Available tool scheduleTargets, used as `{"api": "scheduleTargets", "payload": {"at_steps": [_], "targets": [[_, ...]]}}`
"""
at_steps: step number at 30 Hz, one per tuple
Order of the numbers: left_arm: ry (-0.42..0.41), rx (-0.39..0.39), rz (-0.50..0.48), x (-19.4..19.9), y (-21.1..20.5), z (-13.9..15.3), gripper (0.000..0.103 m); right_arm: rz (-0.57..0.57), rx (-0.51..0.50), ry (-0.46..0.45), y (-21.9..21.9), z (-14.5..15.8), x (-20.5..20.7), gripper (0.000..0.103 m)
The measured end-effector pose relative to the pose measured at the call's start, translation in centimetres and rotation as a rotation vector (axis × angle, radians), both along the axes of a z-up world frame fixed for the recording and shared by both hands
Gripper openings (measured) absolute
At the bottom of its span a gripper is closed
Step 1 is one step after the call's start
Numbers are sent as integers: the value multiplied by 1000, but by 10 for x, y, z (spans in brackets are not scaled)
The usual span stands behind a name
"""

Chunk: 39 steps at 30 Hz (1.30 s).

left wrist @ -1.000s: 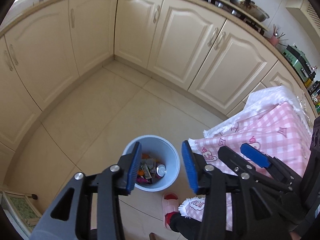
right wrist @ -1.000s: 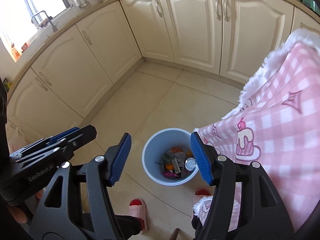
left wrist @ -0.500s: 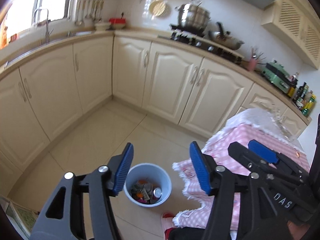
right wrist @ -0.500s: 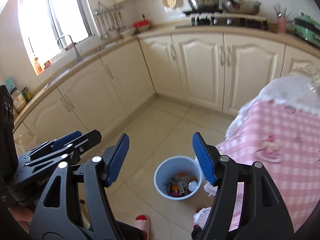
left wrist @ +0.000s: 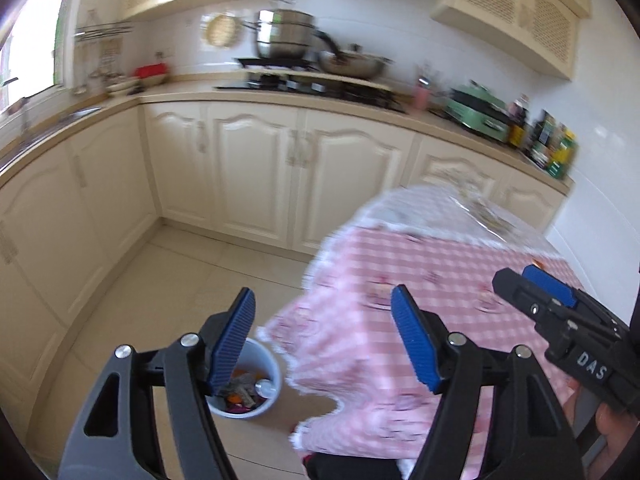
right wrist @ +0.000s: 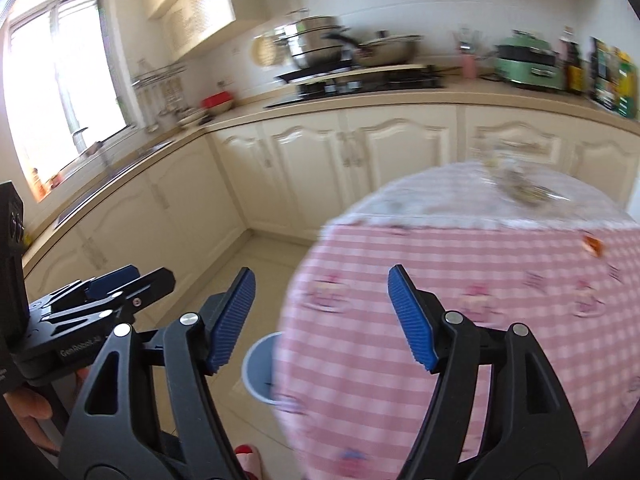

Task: Collect trash
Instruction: 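Grasp the orange marigold on the table with the right tool, then grasp the clear plastic bag with the left tool while the right tool holds the marigold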

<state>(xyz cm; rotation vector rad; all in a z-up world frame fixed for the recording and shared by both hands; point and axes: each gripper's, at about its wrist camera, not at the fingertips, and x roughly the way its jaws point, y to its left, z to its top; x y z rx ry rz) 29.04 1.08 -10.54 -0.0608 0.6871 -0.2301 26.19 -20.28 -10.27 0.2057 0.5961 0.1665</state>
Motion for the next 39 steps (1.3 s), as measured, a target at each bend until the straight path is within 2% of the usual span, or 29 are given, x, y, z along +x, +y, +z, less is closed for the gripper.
{"api": "scheduleTargets", "payload": {"at_steps": [5,10,15,22,24,25,28,33,36,39], "targets": [[46,24,-117,9,-61,-11,69,-162,-31,46,-86,-15,-1,70],[89,47,-182,25,-107,-24,69,-352,-98,157,-177,-41,22,71],[146,26,-215,57,-144,-40,69,-401,-142,259,-228,-67,61,71],[195,7,-258,100,-185,-48,69,-320,-205,320,-238,-84,95,70],[203,-16,-263,113,-195,-48,69,-301,-210,326,-237,-86,98,38],[207,-26,-267,118,-199,-47,69,-292,-211,325,-238,-85,96,32],[223,-75,-290,138,-217,-48,69,-284,-195,318,-239,-83,95,32],[264,-174,-310,174,-245,-53,69,-300,-144,206,-249,-53,88,32],[316,-240,-305,199,-266,-61,69,-322,-134,151,-252,-41,99,32],[346,-254,-292,214,-281,-66,69,-351,-108,112,-256,-36,122,32]]}}
